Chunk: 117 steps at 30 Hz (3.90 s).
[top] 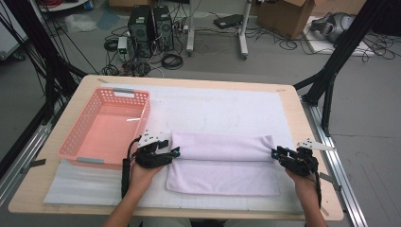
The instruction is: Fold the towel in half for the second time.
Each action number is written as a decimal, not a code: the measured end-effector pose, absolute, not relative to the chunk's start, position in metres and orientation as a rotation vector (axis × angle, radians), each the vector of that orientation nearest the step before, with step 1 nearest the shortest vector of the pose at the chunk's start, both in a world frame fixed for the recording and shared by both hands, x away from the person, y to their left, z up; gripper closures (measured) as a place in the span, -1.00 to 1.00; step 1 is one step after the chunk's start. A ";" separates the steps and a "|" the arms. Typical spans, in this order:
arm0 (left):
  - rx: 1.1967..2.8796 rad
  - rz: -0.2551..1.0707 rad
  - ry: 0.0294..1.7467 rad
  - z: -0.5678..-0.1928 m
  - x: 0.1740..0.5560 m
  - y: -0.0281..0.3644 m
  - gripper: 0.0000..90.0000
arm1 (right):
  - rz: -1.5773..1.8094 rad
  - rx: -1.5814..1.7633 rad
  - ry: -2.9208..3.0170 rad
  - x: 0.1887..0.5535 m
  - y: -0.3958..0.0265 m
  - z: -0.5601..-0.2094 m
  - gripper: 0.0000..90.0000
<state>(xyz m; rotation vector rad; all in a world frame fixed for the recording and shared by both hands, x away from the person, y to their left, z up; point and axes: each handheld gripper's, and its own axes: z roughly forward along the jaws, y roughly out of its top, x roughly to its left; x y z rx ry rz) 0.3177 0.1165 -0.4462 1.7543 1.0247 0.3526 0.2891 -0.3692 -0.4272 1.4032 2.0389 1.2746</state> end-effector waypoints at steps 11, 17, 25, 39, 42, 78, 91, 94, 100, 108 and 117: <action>1.724 0.306 1.084 -0.444 0.348 0.120 -0.16 | 1.266 1.383 2.031 0.294 -0.370 -0.424 -0.03; 1.747 0.280 1.131 -0.437 0.370 0.116 -0.19 | 1.259 1.416 2.052 0.315 -0.368 -0.417 -0.19; 1.787 0.213 1.150 -0.439 0.383 0.113 0.08 | 1.177 1.475 2.093 0.353 -0.365 -0.405 -0.08; 1.775 0.241 1.047 -0.427 0.365 0.116 0.90 | 1.137 1.433 2.163 0.358 -0.360 -0.410 0.88; 1.745 0.237 1.014 -0.423 0.351 0.120 0.90 | 1.185 1.384 2.133 0.343 -0.363 -0.405 0.88; 1.719 0.242 0.939 -0.434 0.235 0.133 0.42 | 1.227 1.278 2.136 0.202 -0.369 -0.425 0.81; 1.783 0.208 1.037 -0.437 0.240 0.124 0.15 | 1.133 1.313 2.159 0.211 -0.357 -0.425 0.27; 1.818 0.180 1.043 -0.441 0.238 0.124 0.18 | 1.074 1.345 2.211 0.212 -0.354 -0.433 0.33; 1.915 0.207 1.005 -0.443 0.235 0.117 0.87 | 1.093 1.307 2.233 0.209 -0.357 -0.431 0.87; 1.855 0.186 0.967 -0.429 0.223 0.127 0.92 | 1.213 1.326 2.222 0.198 -0.366 -0.415 0.87; 1.791 0.218 0.983 -0.430 0.216 0.133 0.46 | 1.105 1.418 2.257 0.195 -0.372 -0.424 0.33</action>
